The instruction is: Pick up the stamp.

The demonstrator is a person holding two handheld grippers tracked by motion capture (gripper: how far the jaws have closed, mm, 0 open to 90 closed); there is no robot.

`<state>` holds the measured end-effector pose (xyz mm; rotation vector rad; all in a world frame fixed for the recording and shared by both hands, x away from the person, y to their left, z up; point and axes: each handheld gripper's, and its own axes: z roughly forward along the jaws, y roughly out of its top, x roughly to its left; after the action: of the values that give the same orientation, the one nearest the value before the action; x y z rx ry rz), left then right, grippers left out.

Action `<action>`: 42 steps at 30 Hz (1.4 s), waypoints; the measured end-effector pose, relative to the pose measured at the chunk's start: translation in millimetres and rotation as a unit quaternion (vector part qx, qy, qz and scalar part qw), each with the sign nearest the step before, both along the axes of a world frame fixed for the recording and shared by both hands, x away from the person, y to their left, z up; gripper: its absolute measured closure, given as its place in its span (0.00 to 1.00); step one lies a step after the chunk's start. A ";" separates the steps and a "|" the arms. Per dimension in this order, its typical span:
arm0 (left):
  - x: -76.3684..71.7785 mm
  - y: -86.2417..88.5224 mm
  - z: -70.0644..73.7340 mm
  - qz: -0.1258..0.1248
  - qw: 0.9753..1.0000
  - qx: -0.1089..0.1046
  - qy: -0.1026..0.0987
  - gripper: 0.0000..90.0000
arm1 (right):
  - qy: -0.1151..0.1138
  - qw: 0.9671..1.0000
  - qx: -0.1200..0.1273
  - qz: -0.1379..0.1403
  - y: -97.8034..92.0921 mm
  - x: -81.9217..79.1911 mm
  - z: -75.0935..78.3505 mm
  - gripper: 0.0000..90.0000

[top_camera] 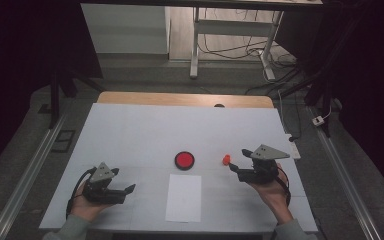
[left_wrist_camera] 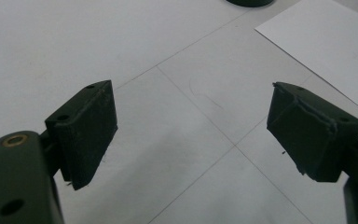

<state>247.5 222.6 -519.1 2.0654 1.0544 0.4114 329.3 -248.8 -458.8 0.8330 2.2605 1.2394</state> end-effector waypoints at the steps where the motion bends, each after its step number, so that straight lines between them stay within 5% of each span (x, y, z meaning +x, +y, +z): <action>1: 0.0 0.0 0.0 0.000 1.000 0.000 0.000 0.18 | 0.000 1.000 0.000 0.000 0.0 0.0 0.0 0.32; 20: 0.3 -1.0 -1.2 0.000 1.000 0.005 0.001 0.18 | 0.040 0.999 -0.012 -0.014 18.7 36.3 -18.2 0.33; 42: 0.7 -1.7 -3.1 -0.002 1.000 0.009 0.004 0.18 | 0.063 0.997 -0.032 -0.032 25.9 53.3 -41.1 0.43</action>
<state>248.2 220.9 -522.2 2.0866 1.0544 0.4116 382.5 -222.9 -499.9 0.9757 2.3395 1.1075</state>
